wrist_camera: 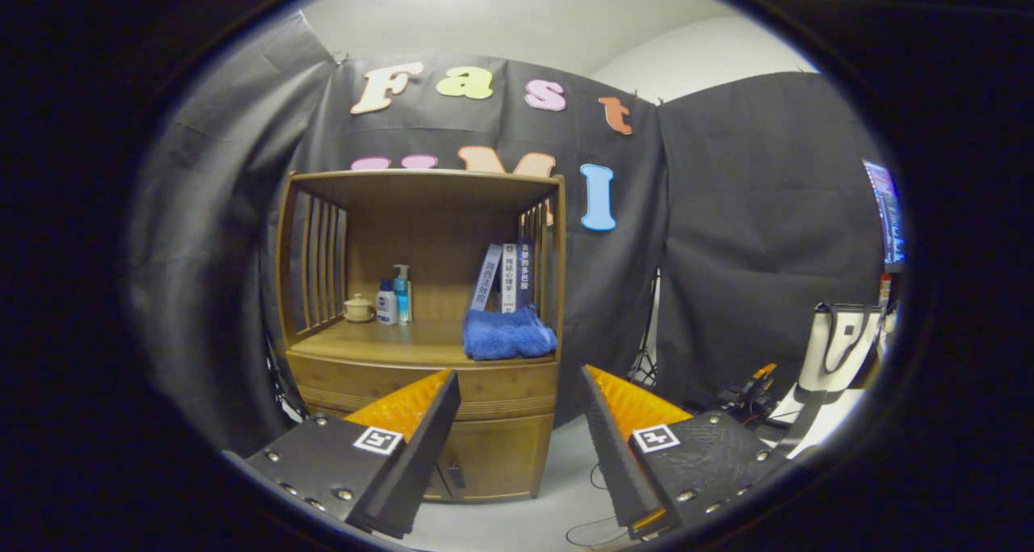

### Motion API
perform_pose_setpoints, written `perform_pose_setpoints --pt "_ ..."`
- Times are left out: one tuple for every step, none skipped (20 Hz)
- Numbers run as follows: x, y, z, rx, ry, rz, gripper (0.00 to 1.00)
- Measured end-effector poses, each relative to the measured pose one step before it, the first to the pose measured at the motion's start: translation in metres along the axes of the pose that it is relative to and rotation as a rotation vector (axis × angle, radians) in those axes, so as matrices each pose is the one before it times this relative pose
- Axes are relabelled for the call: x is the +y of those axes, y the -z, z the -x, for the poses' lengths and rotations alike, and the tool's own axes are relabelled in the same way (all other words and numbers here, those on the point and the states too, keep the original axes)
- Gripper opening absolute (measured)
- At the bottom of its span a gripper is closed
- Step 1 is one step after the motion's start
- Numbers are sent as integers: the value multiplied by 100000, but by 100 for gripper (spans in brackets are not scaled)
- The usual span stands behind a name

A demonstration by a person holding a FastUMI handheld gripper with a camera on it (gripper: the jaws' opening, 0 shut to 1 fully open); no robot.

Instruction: Pull open the drawer, take out the items inside it, and place them on the countertop above the cabinet.

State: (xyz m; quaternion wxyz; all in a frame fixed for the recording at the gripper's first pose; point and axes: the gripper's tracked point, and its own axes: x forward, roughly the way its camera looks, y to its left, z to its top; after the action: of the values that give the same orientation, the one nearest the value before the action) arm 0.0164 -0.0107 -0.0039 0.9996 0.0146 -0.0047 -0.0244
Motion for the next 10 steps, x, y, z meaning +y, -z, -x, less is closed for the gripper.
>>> perform_pose_setpoints --pt "-22 -47 -504 -776 566 -415 88" --pt "-47 -82 -587 -829 948 319 88" --pt "-102 67 -510 -543 960 536 88" --pt "190 156 -638 -265 191 721 88" --pt "454 201 -623 -3 -577 417 88" --pt "560 131 -657 -255 -968 114 88" --pt "681 287 -732 418 -1699 37 88" --pt "556 607 -816 1356 -76 564 88" --pt "153 721 -971 1419 1013 1408 88" --pt "596 761 -1019 1532 192 1484 88"
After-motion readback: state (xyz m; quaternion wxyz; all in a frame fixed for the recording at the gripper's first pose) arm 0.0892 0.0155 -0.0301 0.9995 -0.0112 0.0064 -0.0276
